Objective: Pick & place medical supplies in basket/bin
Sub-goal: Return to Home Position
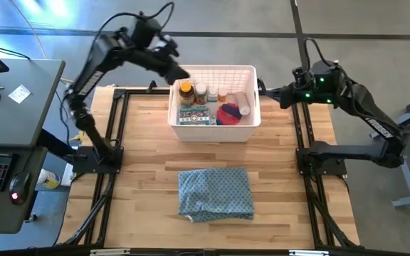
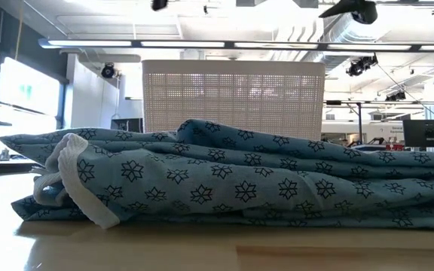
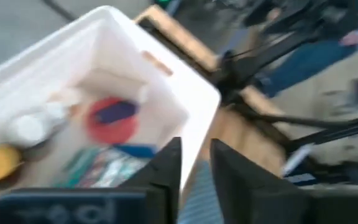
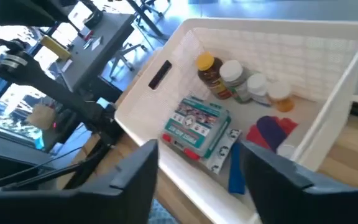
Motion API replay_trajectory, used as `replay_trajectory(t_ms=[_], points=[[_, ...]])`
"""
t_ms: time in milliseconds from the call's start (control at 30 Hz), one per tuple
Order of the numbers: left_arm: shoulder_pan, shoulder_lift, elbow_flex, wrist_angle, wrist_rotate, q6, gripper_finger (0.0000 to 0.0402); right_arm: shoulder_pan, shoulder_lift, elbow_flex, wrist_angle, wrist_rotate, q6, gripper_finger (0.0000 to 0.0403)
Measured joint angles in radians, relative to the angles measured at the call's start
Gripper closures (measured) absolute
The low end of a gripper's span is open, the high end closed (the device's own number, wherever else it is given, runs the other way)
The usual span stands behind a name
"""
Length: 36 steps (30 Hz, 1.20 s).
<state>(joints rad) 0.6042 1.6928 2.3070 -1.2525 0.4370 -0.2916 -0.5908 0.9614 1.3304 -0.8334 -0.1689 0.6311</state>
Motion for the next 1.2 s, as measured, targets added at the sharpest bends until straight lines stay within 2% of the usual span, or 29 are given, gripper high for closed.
replay_trajectory(t_ms=[100, 167, 267, 300, 467, 633, 767, 867, 1000, 1200], points=[[-0.003, -0.05, 0.0, -0.084, -0.099, 0.062, 0.0332, -0.001, -0.028, -0.002, -0.017, 0.007, -0.025, 0.0252], [-0.002, -0.069, 0.0, -0.121, -0.109, 0.1, 0.037, -0.001, -0.046, -0.02, -0.014, -0.012, -0.029, 0.0302], [-0.002, -0.099, -0.035, -0.131, -0.111, 0.116, 0.038, -0.001, -0.083, -0.084, 0.029, -0.062, 0.0, 0.0378], [-0.002, -0.115, -0.058, -0.136, -0.111, 0.116, 0.0374, 0.0, -0.1, -0.114, 0.052, -0.076, 0.021, 0.039], [-0.002, -0.238, -0.249, -0.109, -0.114, 0.094, 0.0341, 0.0, -0.215, -0.29, 0.199, -0.095, 0.175, 0.0376], [-0.002, -0.42, -0.525, 0.025, -0.111, 0.002, 0.0382, 0.0, -0.368, -0.458, 0.321, -0.091, 0.314, 0.04], [-0.002, -0.586, -0.766, 0.161, -0.109, -0.101, 0.0373, 0.0, -0.498, -0.566, 0.401, -0.067, 0.399, 0.0394], [-0.002, -0.713, -0.953, 0.271, -0.112, -0.185, 0.0359, 0.0, -0.586, -0.634, 0.416, -0.046, 0.458, 0.0401], [-0.002, -0.884, -1.212, 0.41, -0.112, -0.318, 0.0381, 0.0, -0.684, -0.727, 0.412, -0.041, 0.535, 0.0398], [-0.002, -1.119, -1.569, 0.606, -0.088, -0.521, 0.0372, 0.002, -0.793, -0.827, 0.413, -0.049, 0.569, 0.0399]])
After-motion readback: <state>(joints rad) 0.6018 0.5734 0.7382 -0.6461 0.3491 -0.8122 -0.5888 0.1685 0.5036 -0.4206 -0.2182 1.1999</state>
